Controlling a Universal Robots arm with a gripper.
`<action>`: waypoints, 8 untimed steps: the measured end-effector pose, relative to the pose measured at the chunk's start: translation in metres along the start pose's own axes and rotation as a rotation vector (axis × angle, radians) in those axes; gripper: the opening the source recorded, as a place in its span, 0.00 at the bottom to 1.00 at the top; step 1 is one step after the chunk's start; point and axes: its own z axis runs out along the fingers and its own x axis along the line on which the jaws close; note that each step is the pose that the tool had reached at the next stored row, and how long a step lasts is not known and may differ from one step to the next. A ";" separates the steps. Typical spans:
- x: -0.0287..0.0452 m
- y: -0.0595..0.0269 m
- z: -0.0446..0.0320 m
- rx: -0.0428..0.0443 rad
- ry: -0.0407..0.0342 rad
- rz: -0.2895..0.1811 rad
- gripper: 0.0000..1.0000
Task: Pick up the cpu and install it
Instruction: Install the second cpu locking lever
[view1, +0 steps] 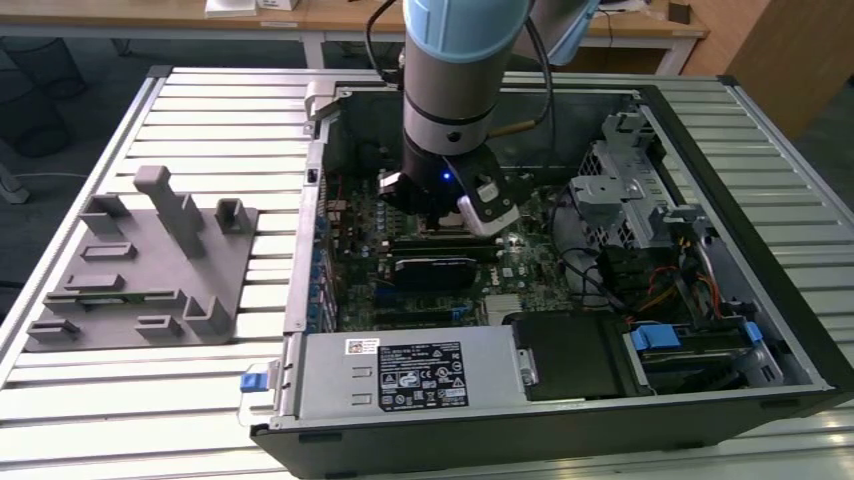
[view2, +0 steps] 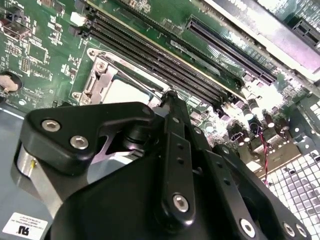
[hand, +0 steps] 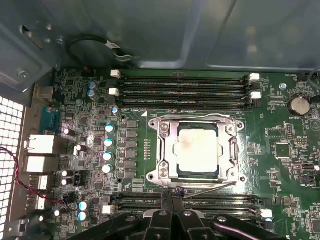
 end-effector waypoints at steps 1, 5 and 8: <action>0.0000 0.0000 0.0001 -0.0003 -0.0001 0.000 0.11; 0.0001 -0.0026 0.0016 -0.0041 0.0008 0.000 0.11; 0.0001 -0.0074 0.0036 -0.0072 0.0030 0.001 0.11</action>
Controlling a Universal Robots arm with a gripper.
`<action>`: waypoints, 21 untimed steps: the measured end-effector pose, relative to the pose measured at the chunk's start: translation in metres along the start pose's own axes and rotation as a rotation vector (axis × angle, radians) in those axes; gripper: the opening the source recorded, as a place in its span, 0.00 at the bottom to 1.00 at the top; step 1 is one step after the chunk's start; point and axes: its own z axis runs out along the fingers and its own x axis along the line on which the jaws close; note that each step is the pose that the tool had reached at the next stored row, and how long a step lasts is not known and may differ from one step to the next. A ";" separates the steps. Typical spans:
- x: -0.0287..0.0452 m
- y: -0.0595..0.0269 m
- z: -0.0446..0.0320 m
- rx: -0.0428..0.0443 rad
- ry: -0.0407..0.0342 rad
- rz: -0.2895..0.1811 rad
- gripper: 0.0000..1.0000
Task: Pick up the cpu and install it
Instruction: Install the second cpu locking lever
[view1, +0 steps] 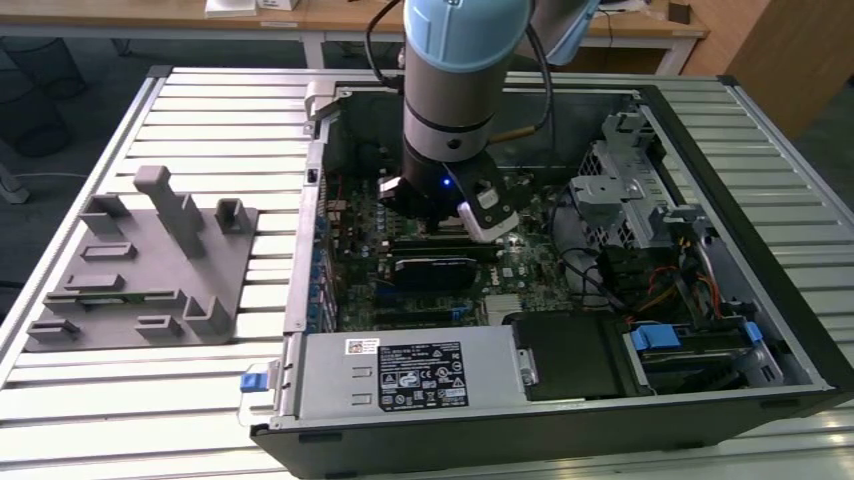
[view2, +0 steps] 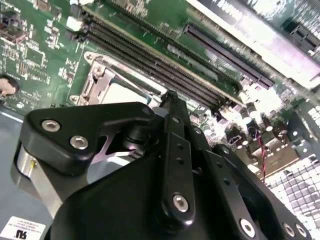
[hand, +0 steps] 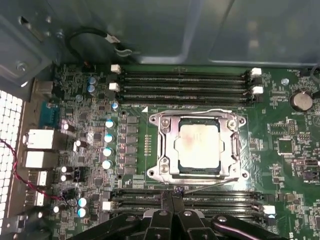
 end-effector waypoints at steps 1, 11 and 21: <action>0.0001 -0.0026 0.0026 -0.0017 0.0015 0.001 0.11; 0.0045 -0.0040 0.0094 -0.0348 0.0041 0.002 0.11; 0.0085 -0.0058 0.0178 -0.0546 0.0042 0.002 0.11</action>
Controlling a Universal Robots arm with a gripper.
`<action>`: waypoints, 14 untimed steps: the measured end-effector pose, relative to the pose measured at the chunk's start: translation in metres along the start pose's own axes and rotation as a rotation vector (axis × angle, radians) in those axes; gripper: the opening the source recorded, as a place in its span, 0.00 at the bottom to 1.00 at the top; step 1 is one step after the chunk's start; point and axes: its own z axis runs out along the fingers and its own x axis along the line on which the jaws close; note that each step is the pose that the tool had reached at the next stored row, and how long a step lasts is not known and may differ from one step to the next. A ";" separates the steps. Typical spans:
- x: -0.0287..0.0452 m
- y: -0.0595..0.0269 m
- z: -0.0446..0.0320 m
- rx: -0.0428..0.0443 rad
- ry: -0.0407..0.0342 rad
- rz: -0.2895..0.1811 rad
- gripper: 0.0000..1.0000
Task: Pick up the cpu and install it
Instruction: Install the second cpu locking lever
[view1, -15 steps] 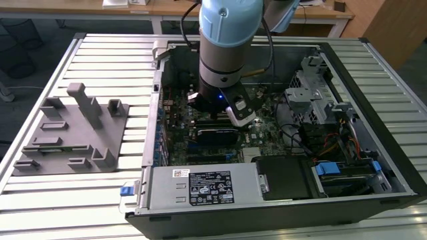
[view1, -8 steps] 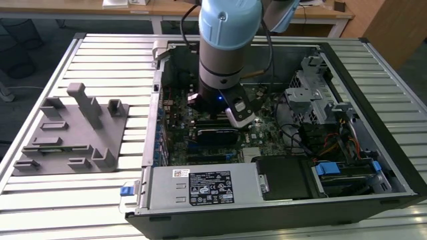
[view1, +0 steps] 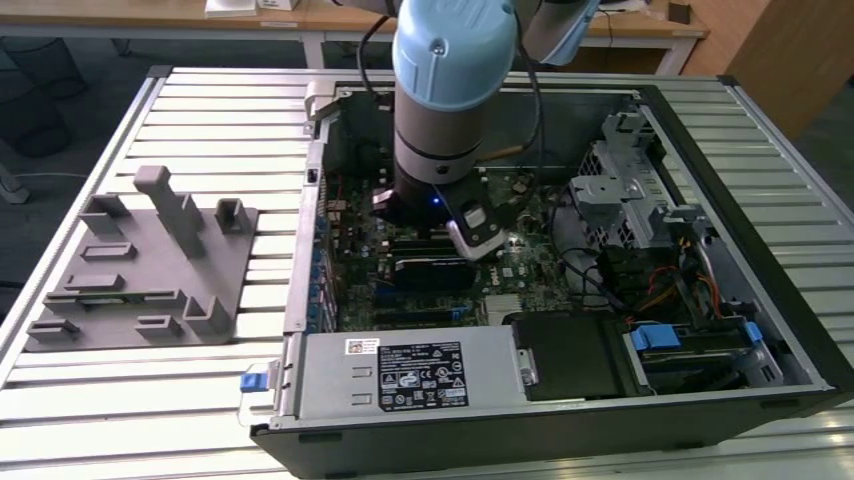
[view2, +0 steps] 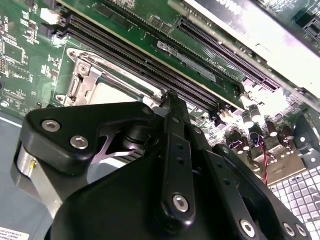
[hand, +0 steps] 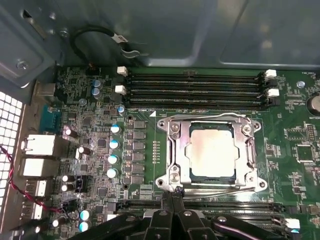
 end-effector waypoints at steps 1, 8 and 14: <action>0.0003 -0.0003 0.0009 -0.0011 0.0002 0.000 0.11; 0.0021 -0.0015 0.0051 -0.0188 0.0015 0.000 0.11; 0.0036 -0.0024 0.0086 -0.0375 0.0020 0.000 0.11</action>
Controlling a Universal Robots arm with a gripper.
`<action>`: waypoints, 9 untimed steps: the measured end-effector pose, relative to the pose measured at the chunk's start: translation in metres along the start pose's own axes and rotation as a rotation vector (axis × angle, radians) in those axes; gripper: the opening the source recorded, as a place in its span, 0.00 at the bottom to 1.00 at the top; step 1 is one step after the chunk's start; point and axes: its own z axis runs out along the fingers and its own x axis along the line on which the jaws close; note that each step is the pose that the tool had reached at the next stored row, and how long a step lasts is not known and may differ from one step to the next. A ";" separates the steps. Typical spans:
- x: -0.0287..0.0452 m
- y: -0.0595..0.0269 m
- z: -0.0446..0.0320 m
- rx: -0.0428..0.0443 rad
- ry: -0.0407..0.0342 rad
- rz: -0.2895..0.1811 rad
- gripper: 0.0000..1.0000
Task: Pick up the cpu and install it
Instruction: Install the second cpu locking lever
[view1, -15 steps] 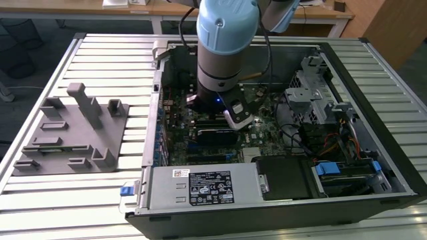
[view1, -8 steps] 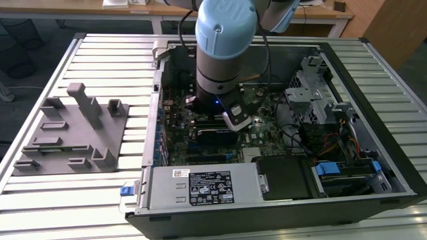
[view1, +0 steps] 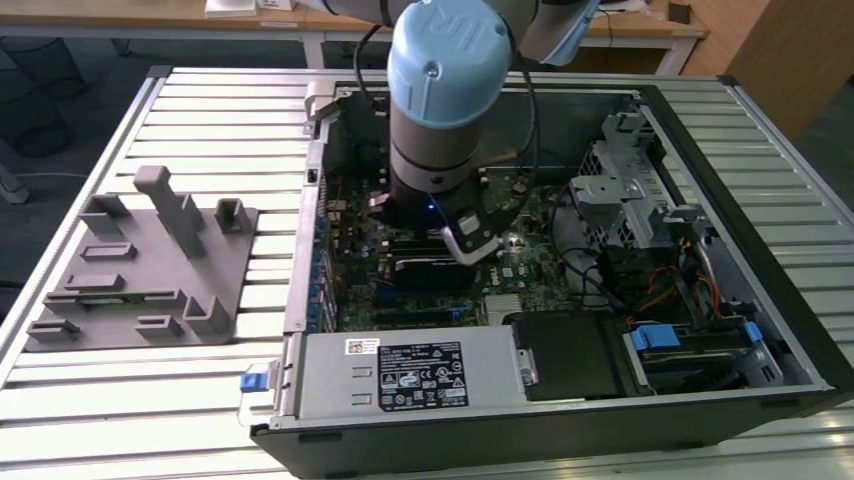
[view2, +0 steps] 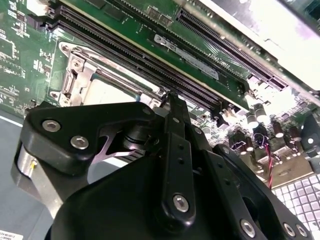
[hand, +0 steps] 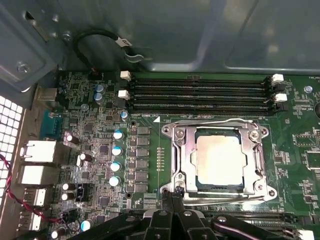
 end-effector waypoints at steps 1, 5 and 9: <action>0.0001 -0.0003 0.0007 -0.0018 0.0000 0.000 0.11; 0.0011 -0.0018 0.0032 -0.0100 0.0004 0.001 0.11; 0.0022 -0.0029 0.0047 -0.0269 0.0002 0.002 0.11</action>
